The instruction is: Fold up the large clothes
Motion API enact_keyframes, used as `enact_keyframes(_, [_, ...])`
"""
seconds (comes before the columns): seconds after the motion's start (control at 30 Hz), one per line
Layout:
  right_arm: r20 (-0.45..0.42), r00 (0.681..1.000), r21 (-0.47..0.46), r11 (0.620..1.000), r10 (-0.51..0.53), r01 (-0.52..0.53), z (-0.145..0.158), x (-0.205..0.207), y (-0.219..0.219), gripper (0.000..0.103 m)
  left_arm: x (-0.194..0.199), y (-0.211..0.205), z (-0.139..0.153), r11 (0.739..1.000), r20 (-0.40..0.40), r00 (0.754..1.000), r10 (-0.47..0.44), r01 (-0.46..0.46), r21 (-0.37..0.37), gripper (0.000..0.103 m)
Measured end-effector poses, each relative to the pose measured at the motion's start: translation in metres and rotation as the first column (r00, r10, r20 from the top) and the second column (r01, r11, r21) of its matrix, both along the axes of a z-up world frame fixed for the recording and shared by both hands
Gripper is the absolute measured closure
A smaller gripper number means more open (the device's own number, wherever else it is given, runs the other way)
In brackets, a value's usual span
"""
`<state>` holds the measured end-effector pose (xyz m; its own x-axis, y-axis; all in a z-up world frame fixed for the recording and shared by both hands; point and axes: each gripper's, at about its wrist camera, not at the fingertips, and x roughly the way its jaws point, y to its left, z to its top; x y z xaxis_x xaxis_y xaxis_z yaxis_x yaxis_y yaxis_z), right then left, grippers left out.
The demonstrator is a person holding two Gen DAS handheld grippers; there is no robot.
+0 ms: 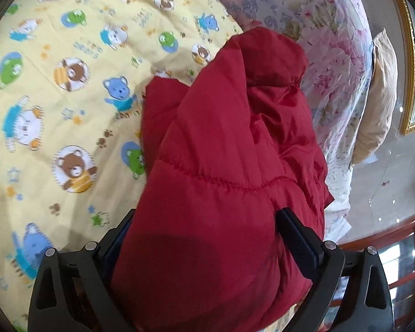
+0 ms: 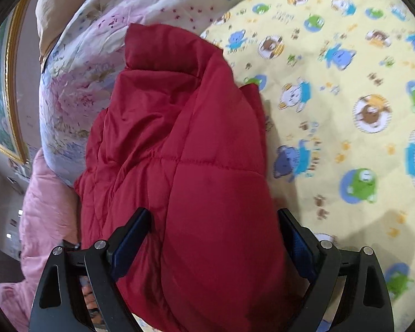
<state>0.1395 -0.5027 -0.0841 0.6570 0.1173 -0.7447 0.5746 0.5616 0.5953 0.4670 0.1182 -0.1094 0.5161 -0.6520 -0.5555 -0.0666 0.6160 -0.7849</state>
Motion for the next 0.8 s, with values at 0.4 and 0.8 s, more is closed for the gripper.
enact_keyframes(0.4, [0.061, 0.997, 0.021, 0.999, 0.043, -0.045, 0.014, -0.001, 0.011, 0.06, -0.004, -0.012, 0.016, 0.997, 0.11, 0.992, -0.061, 0.055, 0.06, 0.055])
enact_keyframes(0.8, [0.104, 0.988, -0.054, 0.993, 0.11, -0.105, 0.066, -0.054, 0.071, 0.068, -0.097, -0.001, 0.057, 0.993, 0.204, 0.973, -0.105, 0.092, 0.073, 0.061])
